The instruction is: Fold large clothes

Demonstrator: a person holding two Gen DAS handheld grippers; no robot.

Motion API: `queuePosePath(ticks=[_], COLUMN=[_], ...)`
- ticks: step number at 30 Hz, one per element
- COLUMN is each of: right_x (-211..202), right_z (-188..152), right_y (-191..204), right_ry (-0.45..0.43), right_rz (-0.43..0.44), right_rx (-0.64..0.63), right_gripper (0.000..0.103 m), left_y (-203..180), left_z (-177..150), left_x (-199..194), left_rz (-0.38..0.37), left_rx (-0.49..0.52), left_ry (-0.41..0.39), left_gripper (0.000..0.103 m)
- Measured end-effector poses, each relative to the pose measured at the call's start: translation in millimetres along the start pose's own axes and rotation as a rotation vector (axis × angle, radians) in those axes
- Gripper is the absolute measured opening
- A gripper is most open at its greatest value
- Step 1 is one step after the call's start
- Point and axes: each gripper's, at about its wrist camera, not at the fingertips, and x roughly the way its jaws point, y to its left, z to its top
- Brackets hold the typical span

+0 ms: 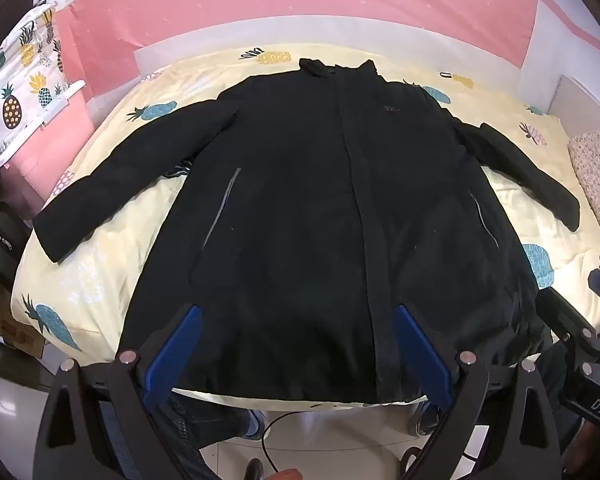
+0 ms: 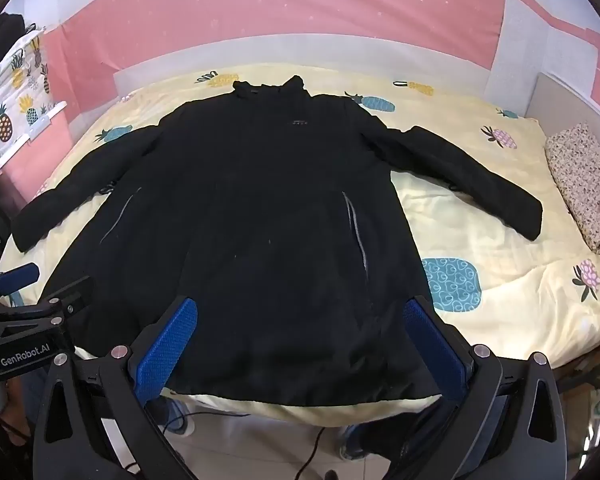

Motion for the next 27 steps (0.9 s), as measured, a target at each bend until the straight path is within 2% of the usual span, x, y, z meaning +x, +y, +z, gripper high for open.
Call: queuePosePath(ticks=[12, 27], right_x=[7, 1], right_z=[-5, -4], right_y=[-2, 5], right_ry=[0.002, 0.001], right_rz=[0.01, 0.009], right_rx=[0.007, 0.002], right_gripper=[0.103, 0.103], left_y=[-6, 2], left_z=[-10, -6], left_x=[4, 3], left_rz=[0.004, -0.002], left_rx=[0.009, 0.013], left_ry=[0.0, 0.009], left_gripper=[0.098, 0.098])
